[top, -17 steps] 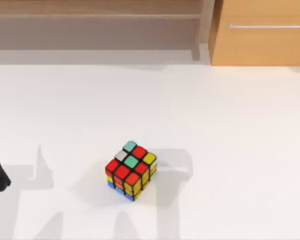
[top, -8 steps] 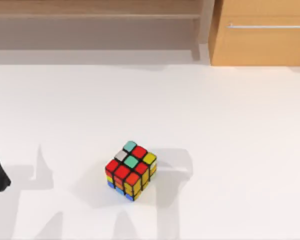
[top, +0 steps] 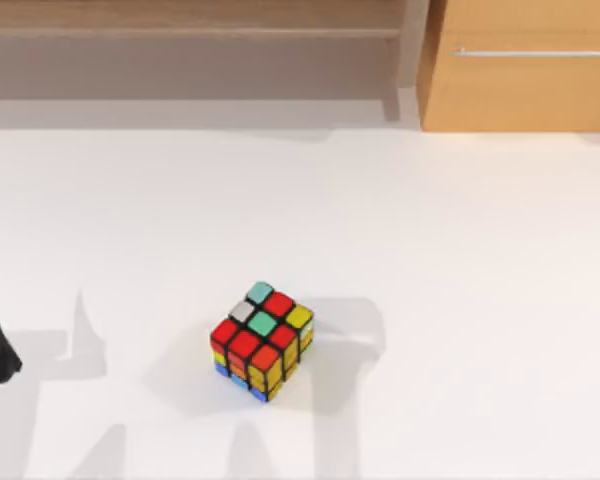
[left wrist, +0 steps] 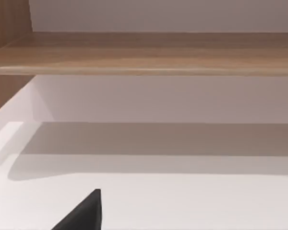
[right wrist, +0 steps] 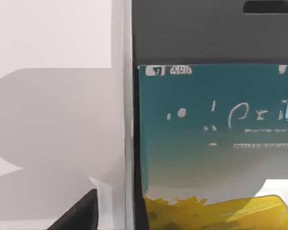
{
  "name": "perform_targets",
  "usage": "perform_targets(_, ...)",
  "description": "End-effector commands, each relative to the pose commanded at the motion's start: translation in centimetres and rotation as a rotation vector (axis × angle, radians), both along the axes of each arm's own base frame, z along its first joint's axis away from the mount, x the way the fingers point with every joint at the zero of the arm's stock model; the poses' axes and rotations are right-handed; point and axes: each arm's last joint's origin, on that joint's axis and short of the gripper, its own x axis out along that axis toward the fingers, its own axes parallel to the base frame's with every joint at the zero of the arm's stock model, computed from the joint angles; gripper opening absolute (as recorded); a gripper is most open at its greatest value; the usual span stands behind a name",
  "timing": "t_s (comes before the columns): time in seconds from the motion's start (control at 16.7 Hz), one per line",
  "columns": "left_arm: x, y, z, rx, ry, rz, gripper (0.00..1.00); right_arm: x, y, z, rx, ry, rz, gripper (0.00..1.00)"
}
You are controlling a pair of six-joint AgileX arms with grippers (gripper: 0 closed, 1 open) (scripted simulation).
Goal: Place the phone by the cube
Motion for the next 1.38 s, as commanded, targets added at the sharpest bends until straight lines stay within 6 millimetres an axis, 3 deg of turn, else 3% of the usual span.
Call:
perform_targets(0.18, 0.00, 0.00, 0.00, 0.000, 0.000, 0.000, 1.00, 0.00, 0.00, 0.00, 0.000, 0.000, 0.000, 1.00)
perform_targets(0.96, 0.00, 0.00, 0.00, 0.000, 0.000, 0.000, 1.00, 0.00, 0.00, 0.00, 0.000, 0.000, 0.000, 0.02)
perform_targets(1.38, 0.00, 0.00, 0.00, 0.000, 0.000, 0.000, 1.00, 0.00, 0.00, 0.00, 0.000, 0.000, 0.000, 0.00)
